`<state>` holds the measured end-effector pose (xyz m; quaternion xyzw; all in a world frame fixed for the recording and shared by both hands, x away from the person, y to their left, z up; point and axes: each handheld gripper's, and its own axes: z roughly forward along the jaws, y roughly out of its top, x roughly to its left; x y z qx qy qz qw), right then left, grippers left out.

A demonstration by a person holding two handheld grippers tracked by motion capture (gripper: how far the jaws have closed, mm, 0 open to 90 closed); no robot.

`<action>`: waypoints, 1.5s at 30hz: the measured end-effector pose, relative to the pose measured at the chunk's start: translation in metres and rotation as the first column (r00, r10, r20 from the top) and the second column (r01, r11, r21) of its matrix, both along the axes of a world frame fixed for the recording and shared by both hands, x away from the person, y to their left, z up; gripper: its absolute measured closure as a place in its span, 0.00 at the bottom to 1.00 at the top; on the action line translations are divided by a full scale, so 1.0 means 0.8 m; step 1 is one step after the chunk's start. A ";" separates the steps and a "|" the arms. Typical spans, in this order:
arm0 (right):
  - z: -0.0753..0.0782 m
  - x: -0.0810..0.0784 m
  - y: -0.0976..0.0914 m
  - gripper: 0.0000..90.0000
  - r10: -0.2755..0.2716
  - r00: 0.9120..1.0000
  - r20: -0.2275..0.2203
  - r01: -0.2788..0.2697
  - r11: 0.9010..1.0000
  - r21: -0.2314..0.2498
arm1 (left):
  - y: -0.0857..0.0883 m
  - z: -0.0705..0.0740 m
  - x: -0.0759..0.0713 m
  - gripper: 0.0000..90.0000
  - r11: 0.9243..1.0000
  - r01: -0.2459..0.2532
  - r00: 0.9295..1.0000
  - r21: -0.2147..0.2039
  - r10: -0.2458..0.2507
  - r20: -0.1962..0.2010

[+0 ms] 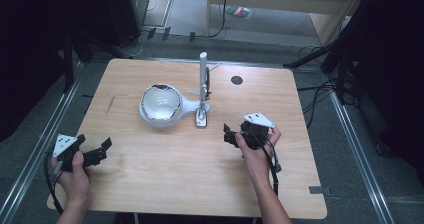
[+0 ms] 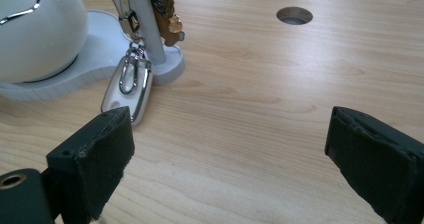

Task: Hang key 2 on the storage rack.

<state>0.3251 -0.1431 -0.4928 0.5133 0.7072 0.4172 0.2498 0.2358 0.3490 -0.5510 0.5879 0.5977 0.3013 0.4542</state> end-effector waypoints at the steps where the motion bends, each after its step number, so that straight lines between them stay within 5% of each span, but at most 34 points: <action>1: -0.001 -0.001 -0.004 0.06 -0.003 1.000 -0.002 0.003 1.000 -0.001 | 0.000 0.000 0.000 0.00 1.000 0.000 1.000 -0.002 0.000 -0.001; 27: -0.022 -0.048 -0.109 0.08 -0.072 0.997 -0.001 0.072 0.997 0.038 | -0.001 0.000 0.000 0.00 1.000 -0.005 1.000 0.006 0.004 0.002; 45: -0.044 -0.075 -0.194 0.11 -0.186 0.982 0.006 0.186 0.982 0.040 | -0.002 0.000 0.000 0.00 1.000 -0.006 1.000 0.015 0.006 0.001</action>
